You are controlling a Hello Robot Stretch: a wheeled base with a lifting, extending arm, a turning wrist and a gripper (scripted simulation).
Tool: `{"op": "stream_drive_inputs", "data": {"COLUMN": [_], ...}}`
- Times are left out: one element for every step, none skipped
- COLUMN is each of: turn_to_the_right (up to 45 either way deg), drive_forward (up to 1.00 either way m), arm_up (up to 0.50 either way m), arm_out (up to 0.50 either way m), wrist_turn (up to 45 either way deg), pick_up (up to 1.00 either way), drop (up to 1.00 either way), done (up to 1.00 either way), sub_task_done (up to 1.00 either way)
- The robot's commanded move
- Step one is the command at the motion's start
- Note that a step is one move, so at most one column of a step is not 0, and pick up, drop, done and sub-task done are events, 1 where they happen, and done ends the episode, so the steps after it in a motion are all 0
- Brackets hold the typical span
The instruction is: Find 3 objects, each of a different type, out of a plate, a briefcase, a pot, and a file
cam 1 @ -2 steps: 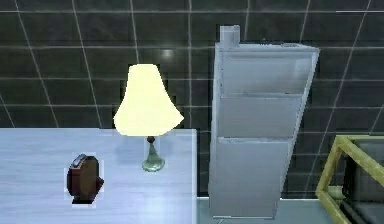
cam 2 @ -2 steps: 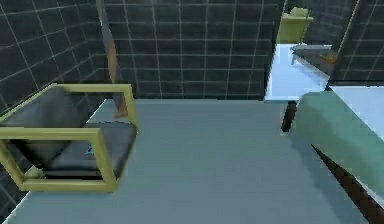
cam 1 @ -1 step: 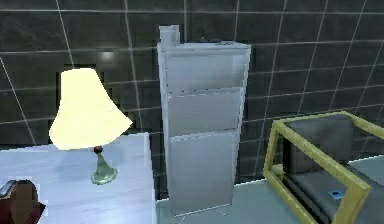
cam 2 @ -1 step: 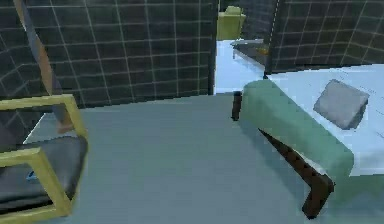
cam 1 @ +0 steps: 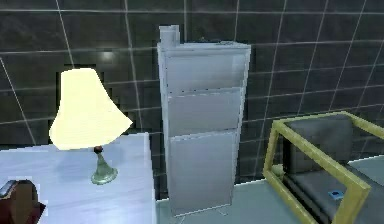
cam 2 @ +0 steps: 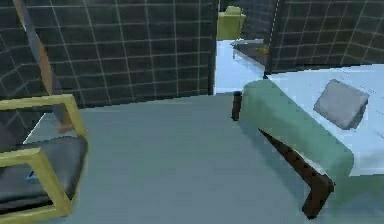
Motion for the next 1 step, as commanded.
{"op": "stream_drive_inputs", "data": {"turn_to_the_right": [45.0], "drive_forward": [0.0], "arm_up": [0.0], "arm_out": [0.0], "wrist_turn": [0.0], "pick_up": [0.0], "drop": [0.0], "done": [0.0], "sub_task_done": [0.0]}}
